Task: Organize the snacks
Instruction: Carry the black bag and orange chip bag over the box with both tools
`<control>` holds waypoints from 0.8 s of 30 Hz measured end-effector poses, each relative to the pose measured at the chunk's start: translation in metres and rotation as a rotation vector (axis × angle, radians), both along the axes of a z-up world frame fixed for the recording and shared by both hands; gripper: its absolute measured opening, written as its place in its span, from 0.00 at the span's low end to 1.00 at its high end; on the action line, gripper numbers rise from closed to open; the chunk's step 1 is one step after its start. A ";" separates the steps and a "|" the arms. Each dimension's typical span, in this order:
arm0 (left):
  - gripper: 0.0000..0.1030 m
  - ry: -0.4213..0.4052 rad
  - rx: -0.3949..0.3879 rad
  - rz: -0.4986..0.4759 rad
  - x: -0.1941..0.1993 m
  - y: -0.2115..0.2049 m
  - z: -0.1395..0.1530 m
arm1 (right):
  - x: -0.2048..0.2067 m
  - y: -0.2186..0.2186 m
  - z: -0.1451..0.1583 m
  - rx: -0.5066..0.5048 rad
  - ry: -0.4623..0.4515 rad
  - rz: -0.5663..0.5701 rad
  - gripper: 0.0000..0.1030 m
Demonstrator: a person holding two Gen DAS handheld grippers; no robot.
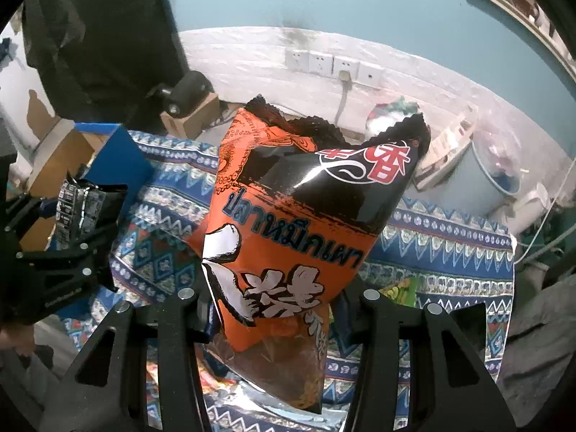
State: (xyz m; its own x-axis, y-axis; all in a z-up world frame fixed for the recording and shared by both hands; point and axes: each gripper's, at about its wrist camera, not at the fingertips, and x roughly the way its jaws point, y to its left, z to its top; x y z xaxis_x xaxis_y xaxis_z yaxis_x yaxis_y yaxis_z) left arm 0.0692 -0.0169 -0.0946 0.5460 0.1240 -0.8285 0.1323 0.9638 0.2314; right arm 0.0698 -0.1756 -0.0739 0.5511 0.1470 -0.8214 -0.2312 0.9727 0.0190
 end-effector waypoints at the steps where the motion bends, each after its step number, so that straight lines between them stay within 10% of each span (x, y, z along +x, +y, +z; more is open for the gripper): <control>1: 0.66 -0.009 0.005 -0.002 -0.002 0.001 0.003 | -0.001 0.003 0.003 0.000 -0.005 0.005 0.46; 24: 0.66 -0.116 0.024 0.043 -0.033 0.059 0.044 | -0.002 0.078 0.034 0.028 -0.061 0.147 0.46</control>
